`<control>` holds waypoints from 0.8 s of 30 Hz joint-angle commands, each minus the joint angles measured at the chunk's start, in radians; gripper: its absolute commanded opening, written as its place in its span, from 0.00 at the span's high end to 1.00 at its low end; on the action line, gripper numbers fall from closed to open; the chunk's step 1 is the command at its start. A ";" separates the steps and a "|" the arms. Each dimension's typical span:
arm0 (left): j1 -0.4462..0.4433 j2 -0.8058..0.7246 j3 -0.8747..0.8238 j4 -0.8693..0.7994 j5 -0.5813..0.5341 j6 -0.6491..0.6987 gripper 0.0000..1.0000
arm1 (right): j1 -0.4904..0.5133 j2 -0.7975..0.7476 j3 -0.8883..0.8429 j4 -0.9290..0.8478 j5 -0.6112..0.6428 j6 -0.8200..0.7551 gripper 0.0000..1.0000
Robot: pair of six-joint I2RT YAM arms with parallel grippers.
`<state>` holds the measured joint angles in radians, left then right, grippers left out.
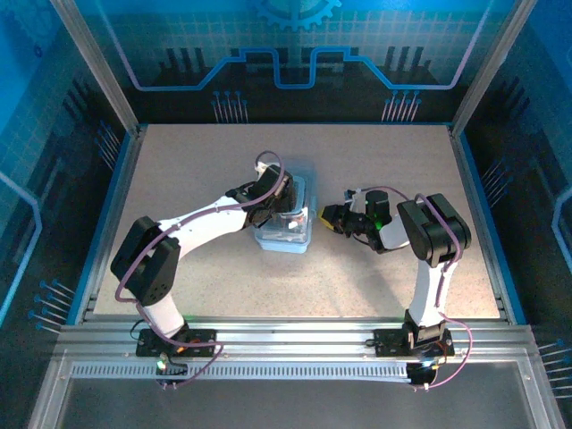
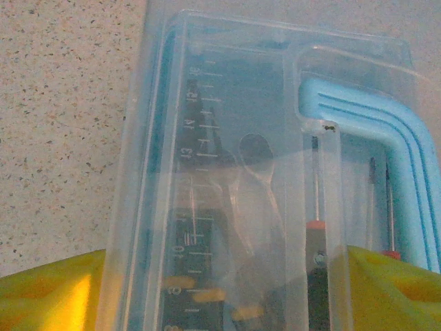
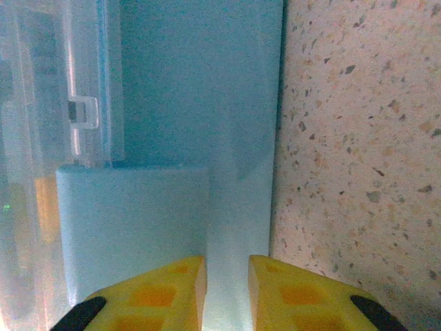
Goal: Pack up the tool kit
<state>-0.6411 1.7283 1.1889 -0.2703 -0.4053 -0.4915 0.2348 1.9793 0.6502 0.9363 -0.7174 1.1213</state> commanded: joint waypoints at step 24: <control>-0.141 0.220 0.065 -0.260 0.162 -0.139 0.22 | 0.009 -0.144 -0.022 -0.149 0.084 -0.105 0.71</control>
<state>-0.6941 1.7988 1.2854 -0.3264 -0.4759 -0.5640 0.2302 1.9221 0.6437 0.8433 -0.6346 1.0756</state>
